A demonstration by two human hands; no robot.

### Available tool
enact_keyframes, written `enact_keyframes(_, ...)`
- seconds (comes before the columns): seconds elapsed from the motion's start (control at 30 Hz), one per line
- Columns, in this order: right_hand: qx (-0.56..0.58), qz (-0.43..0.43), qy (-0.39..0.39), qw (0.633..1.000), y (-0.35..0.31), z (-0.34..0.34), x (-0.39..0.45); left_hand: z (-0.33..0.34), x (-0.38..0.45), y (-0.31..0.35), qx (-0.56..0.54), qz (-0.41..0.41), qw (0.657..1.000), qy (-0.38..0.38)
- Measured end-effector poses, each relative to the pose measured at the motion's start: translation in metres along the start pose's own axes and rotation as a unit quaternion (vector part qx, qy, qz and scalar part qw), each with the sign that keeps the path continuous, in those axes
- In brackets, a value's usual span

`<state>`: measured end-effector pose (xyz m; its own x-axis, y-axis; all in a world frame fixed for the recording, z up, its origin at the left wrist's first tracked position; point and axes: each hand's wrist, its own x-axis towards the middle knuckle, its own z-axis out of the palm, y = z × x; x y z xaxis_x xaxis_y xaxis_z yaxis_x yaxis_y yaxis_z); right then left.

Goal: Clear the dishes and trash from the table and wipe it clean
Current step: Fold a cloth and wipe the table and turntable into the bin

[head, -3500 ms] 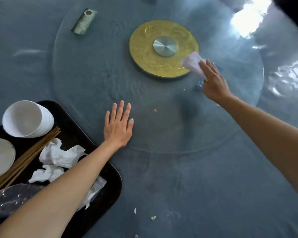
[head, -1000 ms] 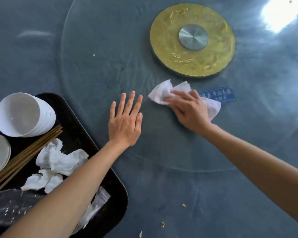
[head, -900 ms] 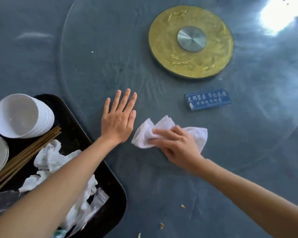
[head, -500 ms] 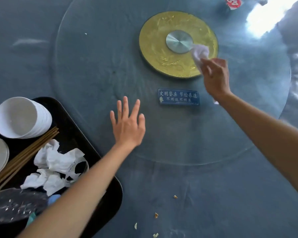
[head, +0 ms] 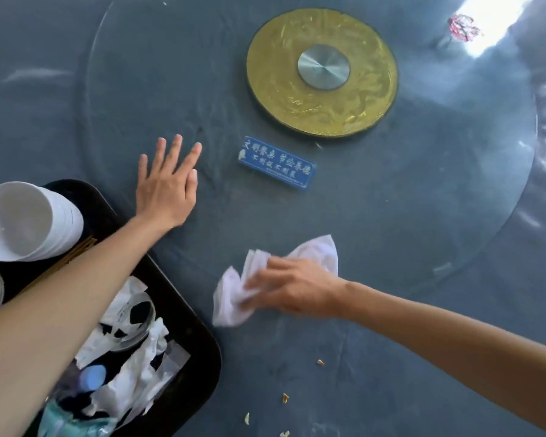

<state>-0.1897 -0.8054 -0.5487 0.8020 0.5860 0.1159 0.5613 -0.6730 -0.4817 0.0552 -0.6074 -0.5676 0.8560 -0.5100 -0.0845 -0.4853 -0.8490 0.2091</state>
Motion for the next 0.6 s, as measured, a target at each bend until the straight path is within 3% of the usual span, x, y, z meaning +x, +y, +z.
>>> enact_keyframes(0.07,-0.005,-0.029,-0.037,0.999,0.003,-0.017,-0.016,-0.003,-0.006,0.019,-0.037,-0.049,0.998,0.016)
enact_keyframes(0.1,-0.011,0.02,-0.015,1.0,0.016,-0.032,-0.02,-0.002,-0.015,0.038,-0.061,-0.059,0.996,0.02)
enact_keyframes(0.17,-0.074,0.154,0.108,0.979,0.062,-0.072,-0.018,0.006,-0.043,0.085,-0.107,-0.055,0.993,0.007)
enact_keyframes(0.27,-0.135,0.376,0.269,0.877,0.146,-0.119,-0.011,0.027,-0.079,0.136,-0.132,-0.084,0.988,-0.007)
enact_keyframes(0.37,-0.121,0.491,0.271,0.819,0.173,-0.115,0.006,0.038,-0.082,0.132,-0.1,-0.102,0.989,0.034)
enact_keyframes(0.43,-0.139,0.467,0.238,0.84,0.154,-0.096,0.019,0.039,-0.071,0.111,-0.078,-0.084,0.993,0.041)
enact_keyframes(0.53,-0.097,0.295,0.209,0.927,0.091,-0.051,0.022,0.034,-0.054,0.081,-0.062,-0.047,0.996,0.036)
enact_keyframes(0.6,-0.055,0.193,0.165,0.966,0.045,-0.017,0.011,0.03,-0.043,0.06,-0.056,-0.027,0.998,0.028)
